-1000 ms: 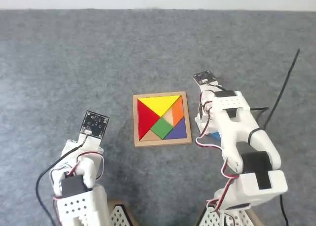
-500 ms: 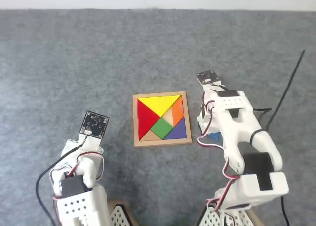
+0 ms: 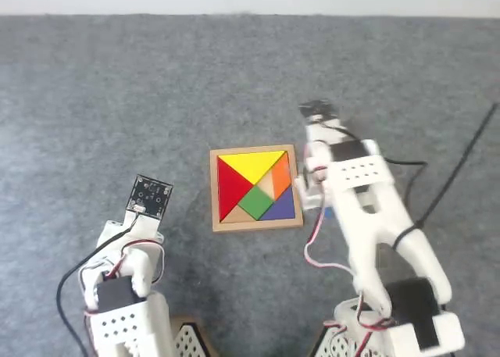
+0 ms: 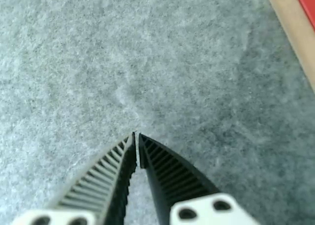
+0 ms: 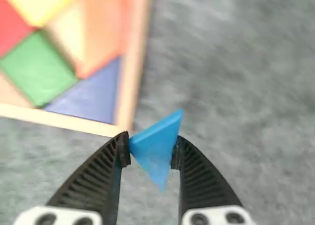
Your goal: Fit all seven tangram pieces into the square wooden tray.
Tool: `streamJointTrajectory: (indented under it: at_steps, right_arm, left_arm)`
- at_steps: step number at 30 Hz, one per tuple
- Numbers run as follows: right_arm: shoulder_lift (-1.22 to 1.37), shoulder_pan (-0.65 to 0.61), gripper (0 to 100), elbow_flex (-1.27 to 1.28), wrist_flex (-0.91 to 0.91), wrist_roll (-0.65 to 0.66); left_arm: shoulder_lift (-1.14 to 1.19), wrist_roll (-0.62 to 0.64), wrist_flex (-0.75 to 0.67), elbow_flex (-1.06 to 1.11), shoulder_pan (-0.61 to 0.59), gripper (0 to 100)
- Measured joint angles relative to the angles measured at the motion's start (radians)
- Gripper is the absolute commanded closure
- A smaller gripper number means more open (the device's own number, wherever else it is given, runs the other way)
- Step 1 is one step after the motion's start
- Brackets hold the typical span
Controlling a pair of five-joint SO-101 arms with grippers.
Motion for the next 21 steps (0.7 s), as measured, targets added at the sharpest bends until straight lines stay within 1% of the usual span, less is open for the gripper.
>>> streamJointTrajectory:
  at_steps: [3, 6, 8, 14, 21]
  right_arm:
    - [0.029, -0.103, 98.8, -0.048, -0.002, -0.006]
    - [0.126, -0.150, 98.8, -0.106, -0.040, 0.026]
    - [0.209, -0.166, 98.7, -0.161, -0.063, 0.060]
    - [0.437, -0.192, 98.7, -0.345, -0.061, 0.061]
    - [0.539, -0.212, 98.5, -0.476, -0.061, 0.061]
  left_arm:
    - [0.000, 0.000, 0.000, 0.000, 0.000, 99]
    - [0.000, 0.000, 0.000, 0.000, 0.000, 99]
    - [0.000, 0.000, 0.000, 0.000, 0.000, 99]
    - [0.000, 0.000, 0.000, 0.000, 0.000, 99]
    - [0.000, 0.000, 0.000, 0.000, 0.000, 99]
